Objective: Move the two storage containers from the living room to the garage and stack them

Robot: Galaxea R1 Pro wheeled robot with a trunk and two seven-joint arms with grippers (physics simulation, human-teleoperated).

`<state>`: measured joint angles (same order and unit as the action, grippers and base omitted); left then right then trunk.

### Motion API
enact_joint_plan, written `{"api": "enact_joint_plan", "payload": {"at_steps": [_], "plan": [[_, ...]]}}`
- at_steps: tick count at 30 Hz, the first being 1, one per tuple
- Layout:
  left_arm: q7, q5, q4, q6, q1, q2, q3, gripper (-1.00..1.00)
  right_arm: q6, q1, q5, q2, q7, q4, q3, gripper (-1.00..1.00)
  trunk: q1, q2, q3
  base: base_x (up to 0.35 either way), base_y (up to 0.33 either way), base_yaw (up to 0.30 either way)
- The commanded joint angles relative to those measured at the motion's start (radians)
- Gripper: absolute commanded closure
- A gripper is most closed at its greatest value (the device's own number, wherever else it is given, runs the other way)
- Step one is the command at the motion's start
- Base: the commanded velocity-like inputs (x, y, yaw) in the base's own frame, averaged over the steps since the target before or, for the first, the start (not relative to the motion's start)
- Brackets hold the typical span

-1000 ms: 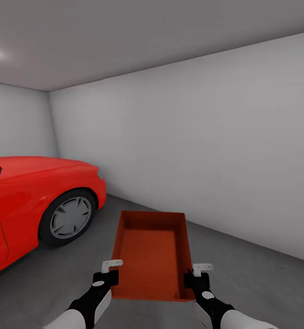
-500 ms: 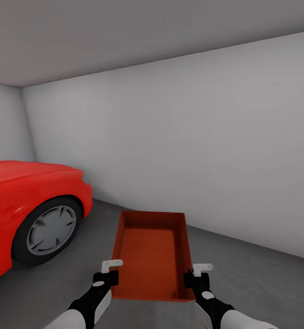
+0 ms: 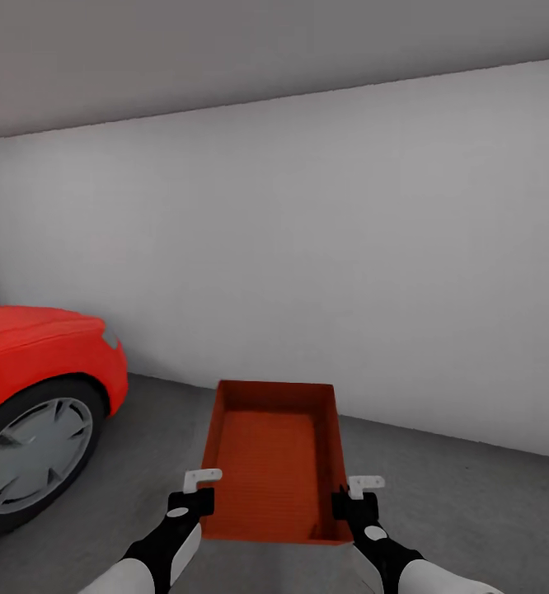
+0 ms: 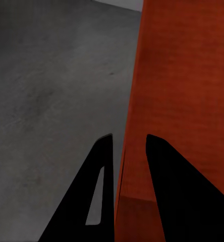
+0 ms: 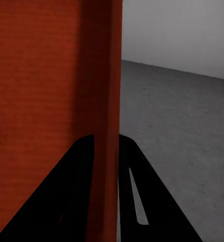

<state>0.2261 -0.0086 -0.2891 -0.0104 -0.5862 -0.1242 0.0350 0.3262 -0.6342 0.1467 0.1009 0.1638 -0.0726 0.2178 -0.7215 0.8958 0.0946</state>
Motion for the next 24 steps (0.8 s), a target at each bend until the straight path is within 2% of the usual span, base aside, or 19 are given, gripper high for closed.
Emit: {"api": "enact_joint_plan", "payload": {"at_steps": [1,24], "plan": [[0.010,-0.018,-0.027,-0.051,-0.001,0.031,0.051,1.00,0.002,0.000,0.010,0.000,0.000,0.002,-0.046,1.00,-0.001,0.001,0.002,0.302,0.216,-0.284],[0.010,-0.018,-0.027,-0.051,-0.001,0.031,0.051,1.00,0.002,0.000,0.010,0.000,0.000,0.002,-0.046,1.00,-0.001,0.001,0.002,0.302,0.216,-0.284]]}}
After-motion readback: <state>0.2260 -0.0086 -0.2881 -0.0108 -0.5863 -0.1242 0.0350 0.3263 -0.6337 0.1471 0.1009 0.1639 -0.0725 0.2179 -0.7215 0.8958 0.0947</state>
